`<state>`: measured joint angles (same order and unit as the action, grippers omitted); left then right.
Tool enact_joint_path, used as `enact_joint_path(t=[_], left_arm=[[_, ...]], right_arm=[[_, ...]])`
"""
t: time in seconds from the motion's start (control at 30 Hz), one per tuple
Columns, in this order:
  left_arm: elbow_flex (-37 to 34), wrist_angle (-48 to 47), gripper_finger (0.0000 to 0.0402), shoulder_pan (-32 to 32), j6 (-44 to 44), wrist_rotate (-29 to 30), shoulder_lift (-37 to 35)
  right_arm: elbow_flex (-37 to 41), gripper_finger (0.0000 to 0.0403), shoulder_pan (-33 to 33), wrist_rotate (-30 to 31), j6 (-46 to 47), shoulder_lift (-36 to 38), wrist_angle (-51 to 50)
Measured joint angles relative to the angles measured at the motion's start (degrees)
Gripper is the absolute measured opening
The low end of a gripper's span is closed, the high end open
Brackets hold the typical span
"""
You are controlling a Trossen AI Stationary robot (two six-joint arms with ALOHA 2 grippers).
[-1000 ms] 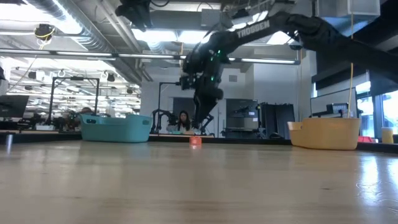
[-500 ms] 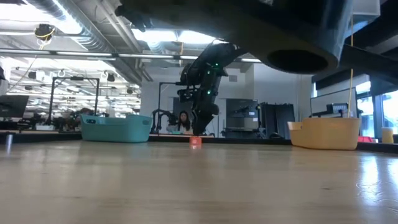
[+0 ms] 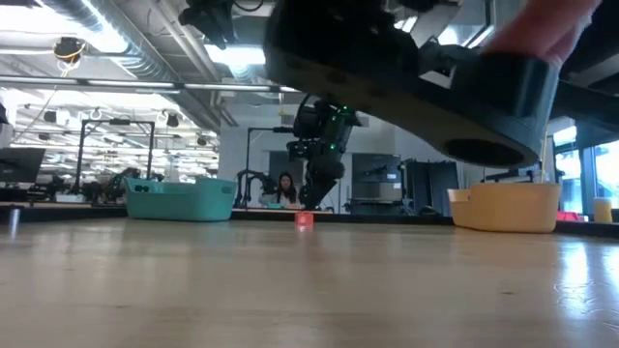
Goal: Sort & place blocks by color
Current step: Put the orange game piece into the yellow bin
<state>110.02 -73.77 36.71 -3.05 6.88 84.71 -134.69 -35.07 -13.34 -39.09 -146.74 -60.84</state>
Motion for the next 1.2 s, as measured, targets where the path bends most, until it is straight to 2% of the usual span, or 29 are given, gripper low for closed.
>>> enact_joint_path(t=[0.1, 0.3, 0.93, 1.03, 1.2], left_arm=[[0.0, 0.0, 0.0169, 0.0, 0.0, -0.1, 0.0], [0.0, 0.0, 0.0169, 0.0, 0.0, -0.1, 0.0], [0.0, 0.0, 0.0169, 0.0, 0.0, -0.6, 0.0], [0.0, 0.0, 0.0169, 0.0, 0.0, -0.6, 0.0], [0.0, 0.0, 0.0169, 0.0, 0.0, -0.6, 0.0]], right_arm=[[0.0, 0.0268, -0.5, -0.3, 0.0, -0.1, -0.3], [0.1, 0.0262, -2.0, -9.1, -0.3, -1.4, -0.8], [0.1, 0.0241, -2.3, -9.4, -2.9, -1.2, -0.4], [0.1, 0.0221, -2.3, -9.2, -1.6, -1.2, -1.3], [0.1, 0.0158, -2.3, -7.8, 0.0, -1.2, -1.7]])
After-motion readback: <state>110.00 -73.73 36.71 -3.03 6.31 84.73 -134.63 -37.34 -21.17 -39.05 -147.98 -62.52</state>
